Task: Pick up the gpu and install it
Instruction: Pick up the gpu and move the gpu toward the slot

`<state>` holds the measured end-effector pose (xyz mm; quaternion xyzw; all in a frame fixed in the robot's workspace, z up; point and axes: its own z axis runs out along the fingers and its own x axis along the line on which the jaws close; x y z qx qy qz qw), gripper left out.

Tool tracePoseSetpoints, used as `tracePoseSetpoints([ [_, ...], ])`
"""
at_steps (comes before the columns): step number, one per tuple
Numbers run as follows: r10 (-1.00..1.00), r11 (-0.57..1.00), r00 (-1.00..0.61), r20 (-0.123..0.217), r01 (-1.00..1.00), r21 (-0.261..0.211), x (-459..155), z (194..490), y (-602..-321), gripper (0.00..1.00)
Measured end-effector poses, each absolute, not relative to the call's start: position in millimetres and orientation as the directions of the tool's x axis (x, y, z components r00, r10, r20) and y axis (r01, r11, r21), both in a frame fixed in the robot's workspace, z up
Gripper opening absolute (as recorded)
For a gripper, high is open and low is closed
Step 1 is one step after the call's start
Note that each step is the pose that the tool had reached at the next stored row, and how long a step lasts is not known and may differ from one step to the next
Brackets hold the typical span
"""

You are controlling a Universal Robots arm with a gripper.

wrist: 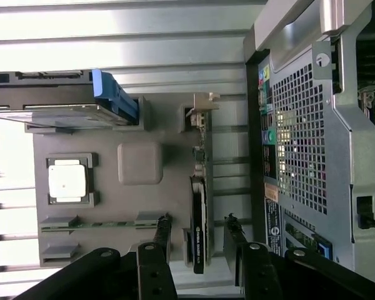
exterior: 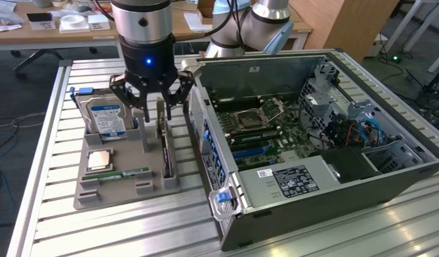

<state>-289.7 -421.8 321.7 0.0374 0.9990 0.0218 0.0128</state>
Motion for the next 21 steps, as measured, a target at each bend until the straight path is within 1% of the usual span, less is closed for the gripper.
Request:
tracePoseSetpoints([
  [11, 0.075, 0.996, -0.997, -0.024, 0.074, 0.045, -290, 305, -422, 0.47],
  [21, 0.074, 0.996, -0.997, -0.024, 0.073, 0.045, -290, 302, -423, 0.47],
])
